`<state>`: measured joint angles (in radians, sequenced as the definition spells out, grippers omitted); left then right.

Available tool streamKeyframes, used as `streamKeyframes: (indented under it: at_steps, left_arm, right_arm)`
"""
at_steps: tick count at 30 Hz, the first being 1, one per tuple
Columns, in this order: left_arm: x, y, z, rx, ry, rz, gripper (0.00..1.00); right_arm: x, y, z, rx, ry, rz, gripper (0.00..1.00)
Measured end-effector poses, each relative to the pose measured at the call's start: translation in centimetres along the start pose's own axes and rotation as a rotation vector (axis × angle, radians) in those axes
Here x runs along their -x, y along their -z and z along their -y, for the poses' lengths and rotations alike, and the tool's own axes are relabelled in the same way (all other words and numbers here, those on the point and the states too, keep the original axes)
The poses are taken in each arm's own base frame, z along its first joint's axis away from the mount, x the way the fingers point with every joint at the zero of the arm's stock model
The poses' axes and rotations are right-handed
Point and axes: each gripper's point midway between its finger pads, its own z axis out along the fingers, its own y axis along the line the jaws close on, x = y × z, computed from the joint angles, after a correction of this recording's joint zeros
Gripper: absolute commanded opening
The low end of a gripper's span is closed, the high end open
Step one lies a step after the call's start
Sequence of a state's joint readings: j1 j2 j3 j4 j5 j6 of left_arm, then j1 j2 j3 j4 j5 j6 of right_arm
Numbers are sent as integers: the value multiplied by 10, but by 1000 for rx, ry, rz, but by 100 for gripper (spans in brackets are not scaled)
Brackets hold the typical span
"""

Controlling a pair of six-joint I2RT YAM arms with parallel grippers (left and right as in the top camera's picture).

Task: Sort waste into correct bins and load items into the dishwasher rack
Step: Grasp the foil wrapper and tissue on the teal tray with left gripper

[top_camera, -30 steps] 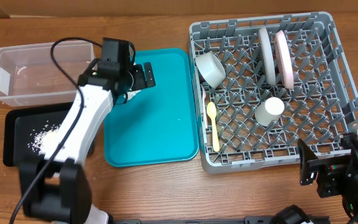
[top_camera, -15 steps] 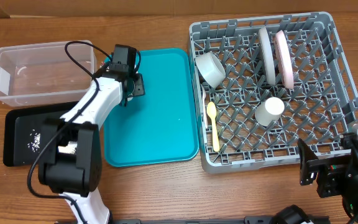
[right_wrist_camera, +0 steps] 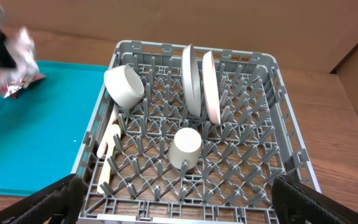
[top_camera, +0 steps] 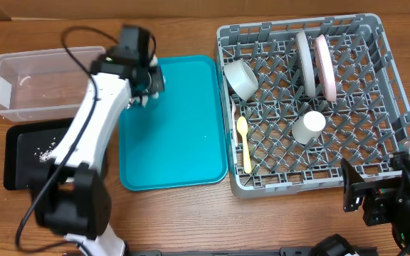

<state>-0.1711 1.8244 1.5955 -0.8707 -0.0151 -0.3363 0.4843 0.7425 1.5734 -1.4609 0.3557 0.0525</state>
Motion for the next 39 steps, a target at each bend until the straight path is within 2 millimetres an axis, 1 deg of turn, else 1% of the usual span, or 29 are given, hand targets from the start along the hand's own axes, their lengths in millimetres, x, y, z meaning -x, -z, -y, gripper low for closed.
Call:
streamKeyframes:
  at_steps: [1,3,4,5,6,7,8,10,12,13,14,16,17,19,22,23,24,25,27,28,29,30,31,32,34,36,37,38,39]
  left_arm:
    - [11,16,0,-3,3,44,4]
    - [26,39,-7,15,17,112,4]
    - [35,50,-18,46,35,152,4]
    - [38,53,-26,64,48,165,4]
    - [43,55,-41,99,71,180,4]
    - [48,55,-61,145,102,191,4]
    - [51,52,-73,171,122,193,11]
    - [59,46,-100,214,169,209,40]
    - [61,36,-127,252,212,198,48]
    - [59,28,-141,271,238,178,49]
    - [56,22,-152,283,255,159,50]
    - [49,16,-164,291,274,124,53]
    - [46,15,-165,287,277,108,56]
    - [42,17,-159,264,261,86,57]
    - [44,28,-132,197,189,76,58]
    - [46,35,-116,174,140,88,63]
    - [47,45,-95,149,74,105,65]
    - [48,49,-84,139,37,112,67]
    - [43,57,-45,130,-82,132,68]
    - [40,57,-31,135,-129,131,68]
    - [35,52,-18,143,-175,123,66]
    - [30,45,-11,156,-205,109,65]
    - [27,38,-9,171,-216,95,64]
    - [23,24,-12,202,-223,69,64]
    - [17,-12,-26,267,-223,12,65]
    - [12,-38,-34,302,-225,-24,68]
    - [7,-57,-39,324,-229,-50,69]
    - [2,-71,-44,340,-232,-74,69]
    - [0,-77,-46,346,-235,-83,69]
  right_arm:
    - [0,0,0,0,0,0,100]
    - [0,0,0,0,0,0,100]
    - [0,0,0,0,0,0,100]
    - [0,0,0,0,0,0,100]
    - [0,0,0,0,0,0,100]
    - [0,0,0,0,0,0,100]
    - [0,0,0,0,0,1,100]
    - [0,0,0,0,0,0,100]
    - [0,0,0,0,0,0,100]
    - [0,0,0,0,0,0,100]
    - [0,0,0,0,0,0,100]
    - [0,0,0,0,0,1,100]
    - [0,0,0,0,0,0,100]
    - [0,0,0,0,0,1,100]
    - [0,0,0,0,0,0,100]
    - [0,0,0,0,0,1,100]
    - [0,0,0,0,0,1,100]
    - [0,0,0,0,0,0,100]
    - [0,0,0,0,0,0,100]
    - [0,0,0,0,0,0,100]
    - [0,0,0,0,0,0,100]
    - [0,0,0,1,0,1,100]
    - [0,0,0,0,-1,0,100]
    - [0,0,0,0,0,0,100]
    - [0,0,0,0,0,1,100]
    - [0,0,0,0,-1,0,100]
    - [0,0,0,0,-1,1,100]
    - [0,0,0,1,0,1,100]
    - [0,0,0,0,-1,1,100]
